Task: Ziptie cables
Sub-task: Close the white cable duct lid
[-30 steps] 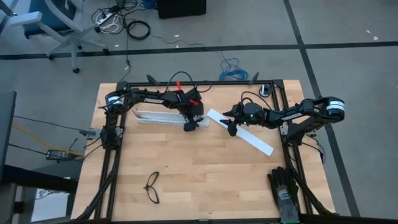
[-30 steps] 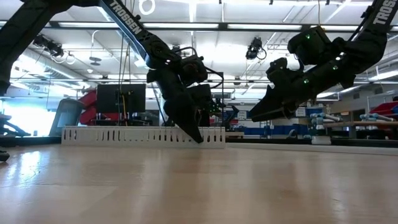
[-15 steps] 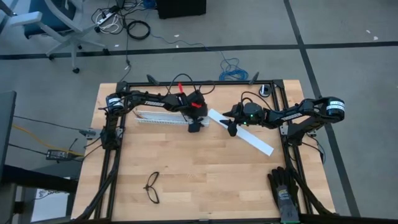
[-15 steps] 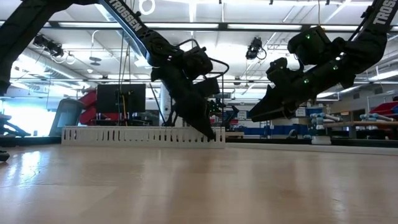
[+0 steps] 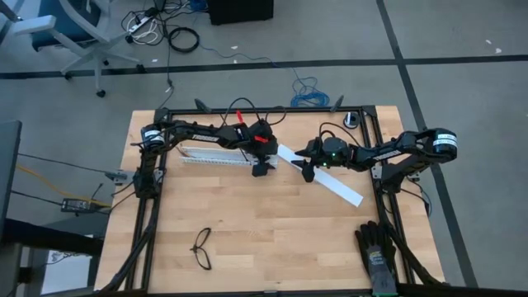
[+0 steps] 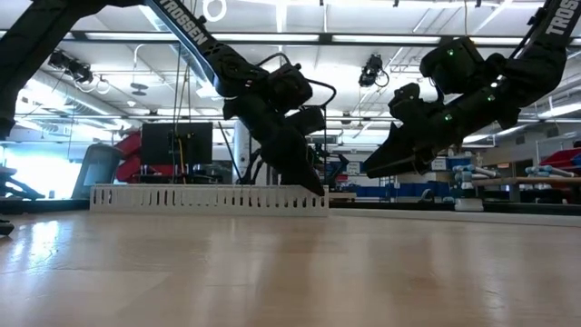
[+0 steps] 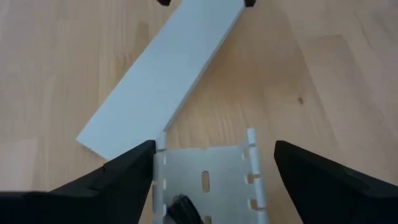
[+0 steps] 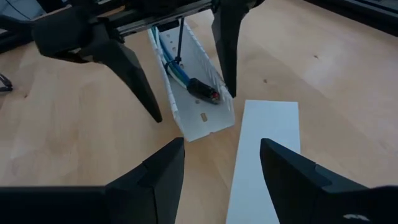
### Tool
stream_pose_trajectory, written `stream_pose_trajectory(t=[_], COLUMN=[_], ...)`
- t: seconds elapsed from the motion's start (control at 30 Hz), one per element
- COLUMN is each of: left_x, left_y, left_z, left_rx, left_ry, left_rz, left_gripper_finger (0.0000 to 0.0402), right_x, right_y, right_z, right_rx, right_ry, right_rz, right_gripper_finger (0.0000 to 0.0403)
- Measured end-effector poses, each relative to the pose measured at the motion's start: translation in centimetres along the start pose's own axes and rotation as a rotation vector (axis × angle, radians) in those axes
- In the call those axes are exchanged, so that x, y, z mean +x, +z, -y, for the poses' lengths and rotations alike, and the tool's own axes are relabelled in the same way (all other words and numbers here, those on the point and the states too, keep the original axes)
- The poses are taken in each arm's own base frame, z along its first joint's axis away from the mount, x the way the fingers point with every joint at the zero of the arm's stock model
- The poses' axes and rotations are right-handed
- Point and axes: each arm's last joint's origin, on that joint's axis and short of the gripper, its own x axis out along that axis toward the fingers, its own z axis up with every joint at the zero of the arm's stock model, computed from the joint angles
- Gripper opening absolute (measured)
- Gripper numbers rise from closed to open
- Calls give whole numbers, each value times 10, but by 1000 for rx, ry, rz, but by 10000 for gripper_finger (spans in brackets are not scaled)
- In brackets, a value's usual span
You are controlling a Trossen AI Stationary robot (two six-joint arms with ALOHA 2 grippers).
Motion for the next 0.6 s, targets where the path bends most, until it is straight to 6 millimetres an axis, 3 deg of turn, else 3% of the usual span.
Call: stream_pose_trajectory(t=[0.6], left_x=[10], left_y=[-10], left_z=[0], left_rx=[-16], left_ry=[-5], left_rz=[-50], left_gripper_finger=[247], right_x=[0], right_y=[-1], right_z=[0], right_rx=[9], right_ry=[-1], right_rz=[-5], right_gripper_finger=[196])
